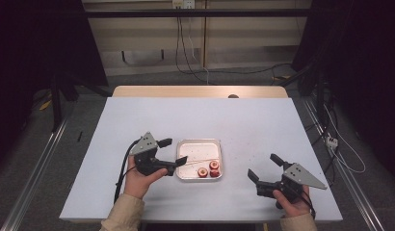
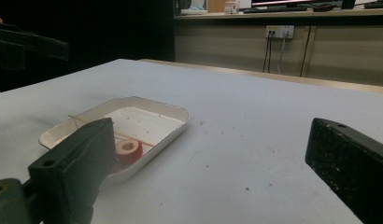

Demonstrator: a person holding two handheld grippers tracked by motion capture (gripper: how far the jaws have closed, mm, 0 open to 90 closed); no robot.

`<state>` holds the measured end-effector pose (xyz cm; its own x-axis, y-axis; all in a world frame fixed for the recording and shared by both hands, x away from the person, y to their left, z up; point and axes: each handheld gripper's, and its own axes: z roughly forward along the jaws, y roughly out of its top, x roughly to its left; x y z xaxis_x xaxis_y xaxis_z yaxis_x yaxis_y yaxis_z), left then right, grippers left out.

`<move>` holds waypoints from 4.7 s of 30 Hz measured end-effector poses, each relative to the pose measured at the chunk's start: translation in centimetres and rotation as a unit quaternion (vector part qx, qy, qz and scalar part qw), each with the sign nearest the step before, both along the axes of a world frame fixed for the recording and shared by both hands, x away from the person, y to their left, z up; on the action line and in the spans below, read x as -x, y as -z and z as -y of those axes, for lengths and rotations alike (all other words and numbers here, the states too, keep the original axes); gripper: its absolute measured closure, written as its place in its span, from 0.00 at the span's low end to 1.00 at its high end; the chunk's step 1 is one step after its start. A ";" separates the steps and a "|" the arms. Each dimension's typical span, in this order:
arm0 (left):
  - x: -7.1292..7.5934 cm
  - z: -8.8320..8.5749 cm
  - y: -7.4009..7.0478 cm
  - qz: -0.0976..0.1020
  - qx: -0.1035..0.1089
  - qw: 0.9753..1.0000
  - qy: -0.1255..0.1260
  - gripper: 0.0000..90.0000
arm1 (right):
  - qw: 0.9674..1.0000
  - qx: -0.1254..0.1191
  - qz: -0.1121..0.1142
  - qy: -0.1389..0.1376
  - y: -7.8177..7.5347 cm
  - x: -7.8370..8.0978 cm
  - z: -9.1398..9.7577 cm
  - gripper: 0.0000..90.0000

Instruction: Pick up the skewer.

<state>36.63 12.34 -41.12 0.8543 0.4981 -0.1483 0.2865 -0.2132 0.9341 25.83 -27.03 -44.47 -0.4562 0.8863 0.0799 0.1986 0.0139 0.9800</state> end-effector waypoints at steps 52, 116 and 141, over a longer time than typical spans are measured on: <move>-4.5 6.2 2.0 -0.097 -0.268 0.950 0.126 0.91 | 1.000 0.006 -0.010 0.002 0.3 -0.4 0.0 0.02; -0.5 -0.8 2.9 -0.144 -0.235 0.960 0.053 0.99 | 1.000 0.021 -0.005 -0.006 -0.2 -1.1 -1.0 0.02; 1.4 -3.9 2.6 -0.102 -0.073 0.992 0.017 0.99 | 0.997 0.020 -0.070 -0.025 -0.5 -4.9 -3.5 0.03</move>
